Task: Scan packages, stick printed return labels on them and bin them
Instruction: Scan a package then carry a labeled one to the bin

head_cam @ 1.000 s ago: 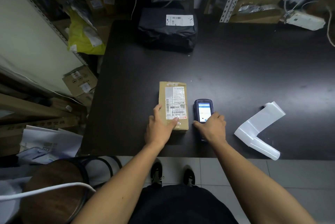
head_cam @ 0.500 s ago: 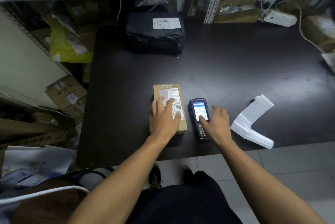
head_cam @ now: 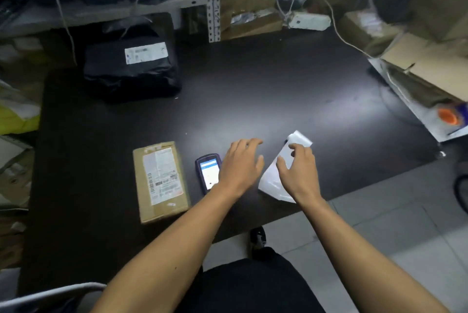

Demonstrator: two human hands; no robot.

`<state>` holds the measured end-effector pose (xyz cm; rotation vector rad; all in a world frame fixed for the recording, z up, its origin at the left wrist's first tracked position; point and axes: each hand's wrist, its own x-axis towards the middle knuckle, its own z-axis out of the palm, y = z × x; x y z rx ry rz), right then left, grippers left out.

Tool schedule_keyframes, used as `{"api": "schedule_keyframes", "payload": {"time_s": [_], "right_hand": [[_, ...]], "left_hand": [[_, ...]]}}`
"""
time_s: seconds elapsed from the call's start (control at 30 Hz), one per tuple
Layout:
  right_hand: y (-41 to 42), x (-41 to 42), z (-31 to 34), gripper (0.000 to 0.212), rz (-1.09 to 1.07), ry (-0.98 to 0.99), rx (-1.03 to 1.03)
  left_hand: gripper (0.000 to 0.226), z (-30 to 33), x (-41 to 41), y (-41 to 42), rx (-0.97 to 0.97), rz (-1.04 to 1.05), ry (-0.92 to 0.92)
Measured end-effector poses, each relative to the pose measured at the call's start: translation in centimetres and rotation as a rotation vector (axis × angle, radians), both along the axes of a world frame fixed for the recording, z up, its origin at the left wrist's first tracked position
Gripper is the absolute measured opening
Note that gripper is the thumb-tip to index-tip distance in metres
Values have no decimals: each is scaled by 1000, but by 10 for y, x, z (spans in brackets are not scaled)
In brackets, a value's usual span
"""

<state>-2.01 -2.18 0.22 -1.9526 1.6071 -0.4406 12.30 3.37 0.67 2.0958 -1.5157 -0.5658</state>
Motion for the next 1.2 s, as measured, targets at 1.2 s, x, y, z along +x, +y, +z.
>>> {"api": "schedule_keyframes", "payload": {"time_s": [1.2], "right_hand": [[-96,-67,-56,30,317,15,126]], "left_hand": [[66,-66,-56,-115,187,250,695]]}}
